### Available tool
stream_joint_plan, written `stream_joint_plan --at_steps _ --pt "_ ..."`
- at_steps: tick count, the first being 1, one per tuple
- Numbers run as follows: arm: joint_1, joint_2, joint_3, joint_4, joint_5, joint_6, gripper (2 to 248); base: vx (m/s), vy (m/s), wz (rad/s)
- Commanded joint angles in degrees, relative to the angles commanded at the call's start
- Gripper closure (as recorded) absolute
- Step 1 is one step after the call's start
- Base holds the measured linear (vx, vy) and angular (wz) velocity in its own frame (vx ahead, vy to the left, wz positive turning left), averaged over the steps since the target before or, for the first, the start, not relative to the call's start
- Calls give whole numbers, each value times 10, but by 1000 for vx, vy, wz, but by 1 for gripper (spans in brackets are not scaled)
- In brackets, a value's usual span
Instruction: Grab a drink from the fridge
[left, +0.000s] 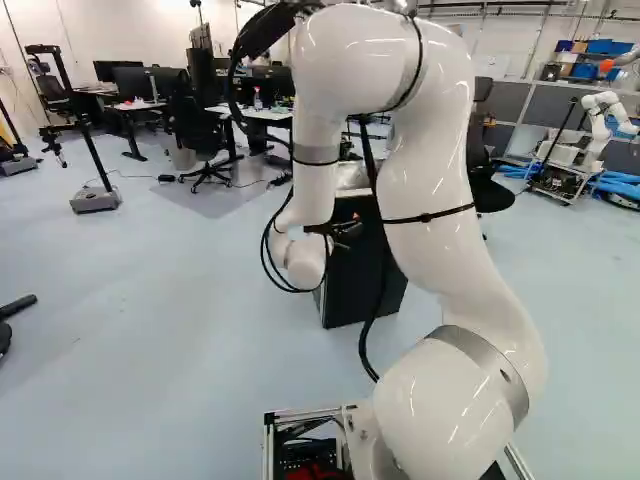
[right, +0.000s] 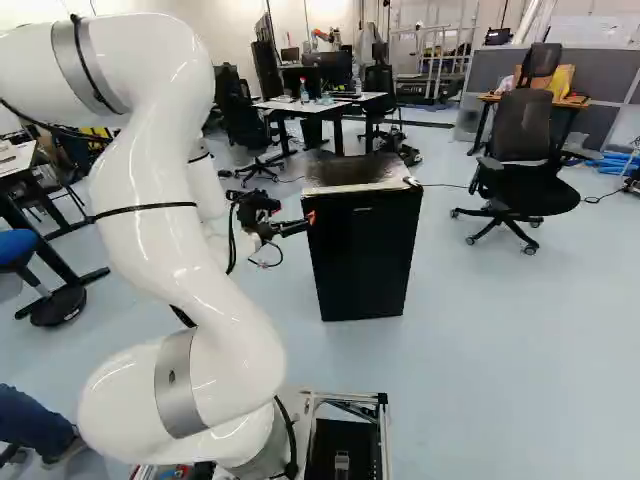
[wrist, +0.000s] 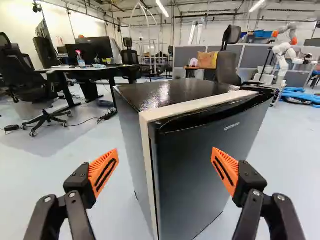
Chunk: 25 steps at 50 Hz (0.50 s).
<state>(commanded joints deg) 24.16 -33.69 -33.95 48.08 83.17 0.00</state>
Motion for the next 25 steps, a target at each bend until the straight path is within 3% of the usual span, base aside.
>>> stream_joint_plan --at_steps 25 --pt "-3 -25 -42 42 11 0 3 0 0 0"
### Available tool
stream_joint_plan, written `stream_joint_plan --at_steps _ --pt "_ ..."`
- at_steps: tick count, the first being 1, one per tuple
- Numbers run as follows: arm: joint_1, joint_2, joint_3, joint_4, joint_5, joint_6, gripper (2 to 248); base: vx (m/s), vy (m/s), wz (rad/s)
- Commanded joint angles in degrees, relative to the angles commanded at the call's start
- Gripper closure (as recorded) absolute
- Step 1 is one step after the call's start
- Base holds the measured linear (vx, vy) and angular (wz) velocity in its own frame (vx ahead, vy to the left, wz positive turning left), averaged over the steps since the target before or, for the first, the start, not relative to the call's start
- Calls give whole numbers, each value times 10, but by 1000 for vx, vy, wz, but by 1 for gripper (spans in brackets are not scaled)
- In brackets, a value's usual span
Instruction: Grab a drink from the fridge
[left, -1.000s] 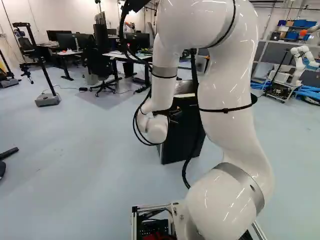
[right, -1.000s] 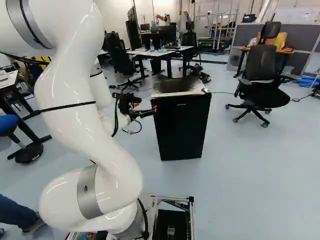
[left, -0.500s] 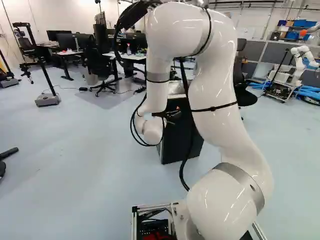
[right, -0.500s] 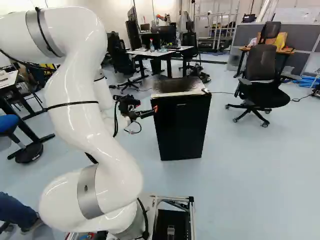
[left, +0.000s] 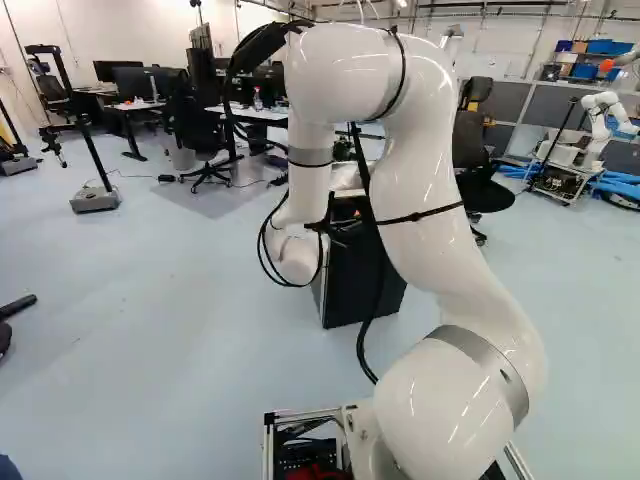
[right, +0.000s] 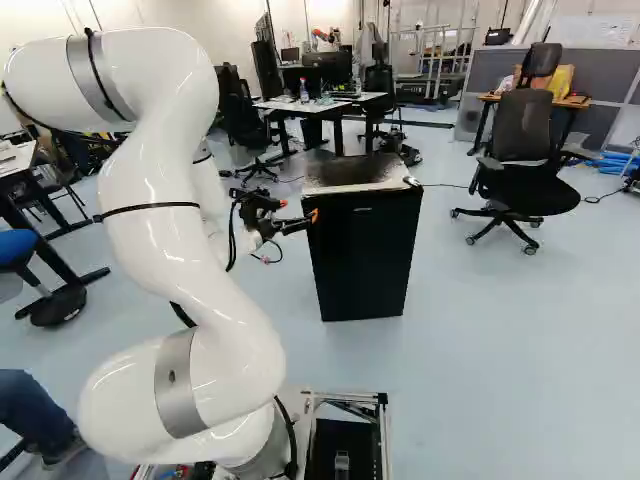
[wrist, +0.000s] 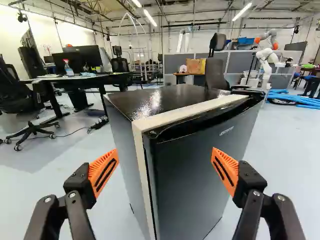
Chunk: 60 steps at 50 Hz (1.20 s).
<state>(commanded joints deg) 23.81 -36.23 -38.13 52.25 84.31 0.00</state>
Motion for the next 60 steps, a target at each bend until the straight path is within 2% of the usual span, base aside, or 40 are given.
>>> stream_joint_plan --at_steps 29,60 --pt "-10 -27 -46 37 0 0 3 0 0 0" --pt "-14 -37 -64 75 -24 0 3 0 0 0"
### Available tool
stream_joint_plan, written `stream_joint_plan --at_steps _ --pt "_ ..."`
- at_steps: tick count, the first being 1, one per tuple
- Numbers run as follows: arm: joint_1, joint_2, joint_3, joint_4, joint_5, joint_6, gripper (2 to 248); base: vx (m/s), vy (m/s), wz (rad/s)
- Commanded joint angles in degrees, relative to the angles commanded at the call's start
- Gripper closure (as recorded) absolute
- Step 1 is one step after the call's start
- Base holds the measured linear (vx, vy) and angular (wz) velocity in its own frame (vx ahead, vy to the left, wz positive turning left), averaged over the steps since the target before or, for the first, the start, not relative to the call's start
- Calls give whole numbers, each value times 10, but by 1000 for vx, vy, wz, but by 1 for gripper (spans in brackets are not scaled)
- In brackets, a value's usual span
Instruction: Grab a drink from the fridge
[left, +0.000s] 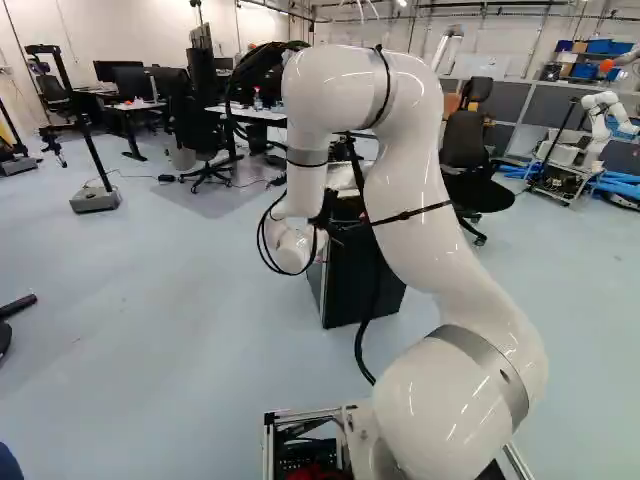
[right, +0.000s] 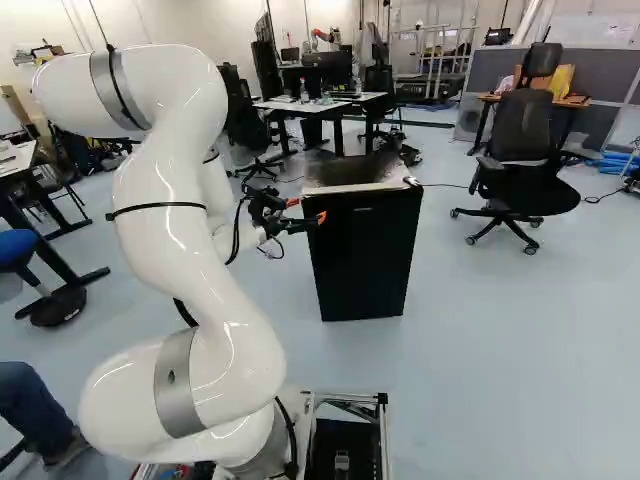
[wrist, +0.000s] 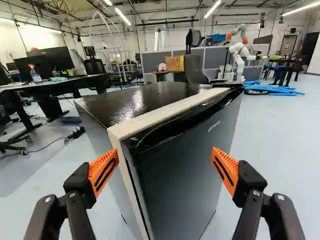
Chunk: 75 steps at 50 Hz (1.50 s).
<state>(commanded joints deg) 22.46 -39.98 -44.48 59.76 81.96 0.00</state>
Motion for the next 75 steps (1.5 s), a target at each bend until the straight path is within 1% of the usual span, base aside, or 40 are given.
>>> stream_joint_plan --at_steps 23,35,59,75 --pt "-4 -12 -22 18 -2 0 3 0 0 0" --pt "-4 -12 -22 28 -2 0 3 0 0 0" --pt "-4 -12 -21 57 -2 0 3 0 0 0" --pt "0 -2 -2 77 -2 0 3 -1 -2 -4"
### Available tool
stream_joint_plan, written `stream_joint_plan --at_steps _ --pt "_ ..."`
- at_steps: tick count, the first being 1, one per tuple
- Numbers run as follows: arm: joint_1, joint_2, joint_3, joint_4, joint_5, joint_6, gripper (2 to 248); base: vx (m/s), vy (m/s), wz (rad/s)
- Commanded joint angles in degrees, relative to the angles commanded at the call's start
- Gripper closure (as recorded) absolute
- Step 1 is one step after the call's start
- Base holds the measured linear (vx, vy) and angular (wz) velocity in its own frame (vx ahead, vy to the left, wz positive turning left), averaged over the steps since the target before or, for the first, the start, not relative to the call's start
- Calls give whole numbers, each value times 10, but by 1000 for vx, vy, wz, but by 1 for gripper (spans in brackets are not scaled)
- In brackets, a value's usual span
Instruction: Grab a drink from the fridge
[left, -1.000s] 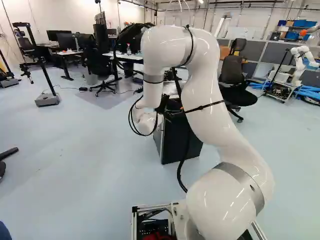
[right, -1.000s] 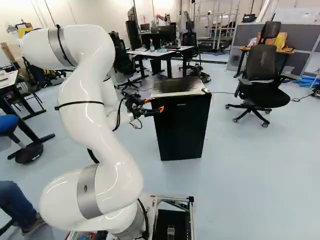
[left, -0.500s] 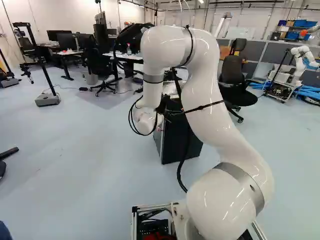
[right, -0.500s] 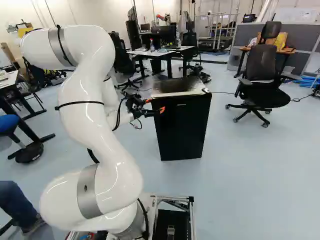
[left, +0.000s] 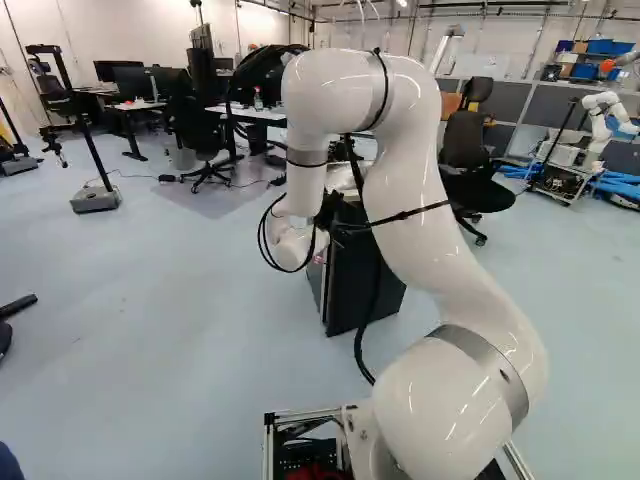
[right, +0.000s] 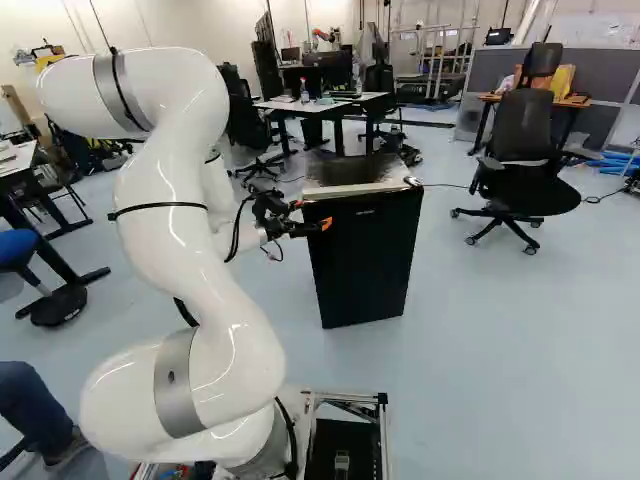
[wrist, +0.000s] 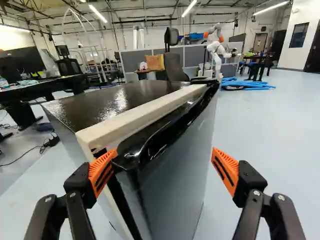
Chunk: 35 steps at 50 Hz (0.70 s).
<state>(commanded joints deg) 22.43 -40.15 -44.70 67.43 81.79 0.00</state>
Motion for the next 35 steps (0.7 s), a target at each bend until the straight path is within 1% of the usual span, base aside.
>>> stream_joint_plan --at_steps 35 --pt "15 33 62 44 0 0 3 0 0 0"
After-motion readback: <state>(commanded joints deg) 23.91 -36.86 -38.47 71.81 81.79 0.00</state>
